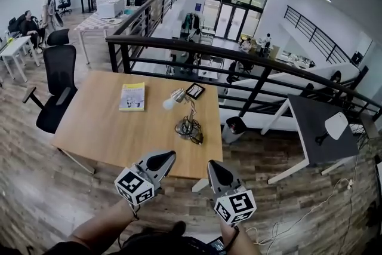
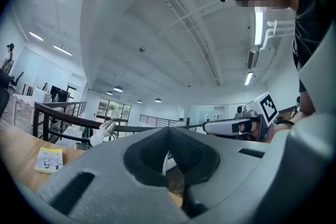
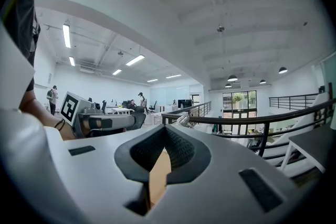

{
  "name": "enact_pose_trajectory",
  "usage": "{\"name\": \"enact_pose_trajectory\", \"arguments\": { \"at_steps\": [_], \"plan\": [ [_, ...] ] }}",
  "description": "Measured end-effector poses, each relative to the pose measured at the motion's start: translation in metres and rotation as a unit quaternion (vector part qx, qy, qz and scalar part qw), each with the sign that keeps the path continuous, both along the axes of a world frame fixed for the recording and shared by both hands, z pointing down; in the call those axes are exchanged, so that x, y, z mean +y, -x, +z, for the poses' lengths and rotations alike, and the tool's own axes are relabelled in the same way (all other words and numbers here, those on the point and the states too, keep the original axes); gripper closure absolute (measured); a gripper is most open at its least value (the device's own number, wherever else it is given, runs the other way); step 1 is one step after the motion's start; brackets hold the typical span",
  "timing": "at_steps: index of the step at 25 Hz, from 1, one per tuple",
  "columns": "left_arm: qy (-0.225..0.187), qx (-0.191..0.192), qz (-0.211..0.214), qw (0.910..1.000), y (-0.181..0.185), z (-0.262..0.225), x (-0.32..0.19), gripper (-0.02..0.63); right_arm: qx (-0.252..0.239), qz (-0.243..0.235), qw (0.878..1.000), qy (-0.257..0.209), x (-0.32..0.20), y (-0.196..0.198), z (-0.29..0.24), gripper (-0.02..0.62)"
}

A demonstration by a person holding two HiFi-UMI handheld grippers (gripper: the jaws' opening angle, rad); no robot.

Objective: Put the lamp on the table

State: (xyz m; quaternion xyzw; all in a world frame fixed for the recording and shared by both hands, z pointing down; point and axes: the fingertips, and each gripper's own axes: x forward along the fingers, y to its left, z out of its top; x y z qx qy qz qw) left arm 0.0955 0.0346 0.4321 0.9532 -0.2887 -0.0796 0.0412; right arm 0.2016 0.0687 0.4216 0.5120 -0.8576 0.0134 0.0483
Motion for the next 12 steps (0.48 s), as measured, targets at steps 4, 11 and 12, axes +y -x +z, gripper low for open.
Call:
{"name": "enact_pose_trajectory", "arguments": {
  "at_steps": [4,11,12],
  "plan": [
    [0.002,0.0,0.02,0.9998,0.029,-0.004,0.029,0.598,0.006,0.006,1.0,-0.003,0.024,0.042,-0.001,0.58],
    [0.009,-0.007,0.047,0.9988,0.081,0.003,0.079,0.598,0.009,0.011,1.0,-0.008,0.069,0.11,-0.002,0.58],
    [0.009,-0.007,0.049,0.9987,0.088,0.003,0.085,0.598,0.009,0.012,1.0,-0.01,0.074,0.118,-0.003,0.58]
  ]
}}
